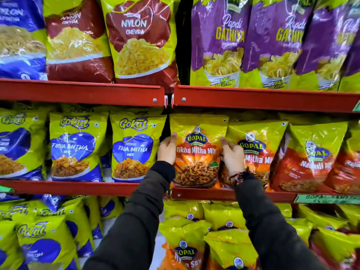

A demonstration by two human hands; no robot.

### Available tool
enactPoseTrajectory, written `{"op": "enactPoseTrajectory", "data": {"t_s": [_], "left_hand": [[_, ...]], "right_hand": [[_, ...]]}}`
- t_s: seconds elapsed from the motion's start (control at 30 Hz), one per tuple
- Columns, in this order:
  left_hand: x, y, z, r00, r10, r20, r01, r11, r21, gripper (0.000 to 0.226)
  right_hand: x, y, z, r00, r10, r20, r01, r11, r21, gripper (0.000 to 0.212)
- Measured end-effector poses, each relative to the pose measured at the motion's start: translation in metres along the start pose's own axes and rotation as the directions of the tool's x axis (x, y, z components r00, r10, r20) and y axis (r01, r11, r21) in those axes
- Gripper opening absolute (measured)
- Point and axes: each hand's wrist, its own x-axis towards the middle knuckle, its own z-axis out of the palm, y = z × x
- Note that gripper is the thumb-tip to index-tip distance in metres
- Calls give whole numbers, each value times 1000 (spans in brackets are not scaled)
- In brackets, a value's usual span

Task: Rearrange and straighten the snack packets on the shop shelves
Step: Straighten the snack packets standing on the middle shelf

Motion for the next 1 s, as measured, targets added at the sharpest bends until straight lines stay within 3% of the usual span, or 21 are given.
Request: {"op": "enactPoseTrajectory", "data": {"t_s": [0.1, 0.17, 0.23, 0.37, 0.57, 0.77, 0.83, 0.9, 1.0], "left_hand": [[2, 2, -3, 998, -1, -56, 1, 1000, 7, 55], [0, 8, -2, 995, 51, -86, -51, 999, 8, 40], [-1, 12, -1, 989, 103, -107, -103, 995, 5, 42], [7, 17, -5, 984, 131, -118, -117, 985, 126, 37], [20, 8, 3, 977, 123, -174, -71, 958, 279, 48], [21, 11, 6, 977, 92, -192, -30, 952, 304, 48], [13, 14, 5, 975, 95, -199, -44, 969, 244, 48], [5, 13, 5, 973, 109, -204, -69, 979, 193, 45], [-13, -5, 8, 946, 261, -192, -204, 940, 274, 45]], "right_hand": [[11, 2, -2, 998, 48, 35, -48, 999, 9, 42], [10, -5, -2, 1000, -3, 8, 3, 1000, -1, 53], [15, -6, -4, 998, -59, -30, 59, 998, 1, 56], [30, -9, -10, 992, -80, -94, 74, 995, -63, 56], [48, 5, -7, 995, -15, -102, -2, 986, -167, 54], [43, 0, -5, 991, -7, -133, -7, 995, -102, 40], [35, -2, -8, 988, -23, -151, 27, 999, 29, 27], [20, -2, -12, 970, -104, -218, 138, 979, 147, 27], [-12, 0, -14, 883, -362, -298, 380, 925, 1, 37]]}}
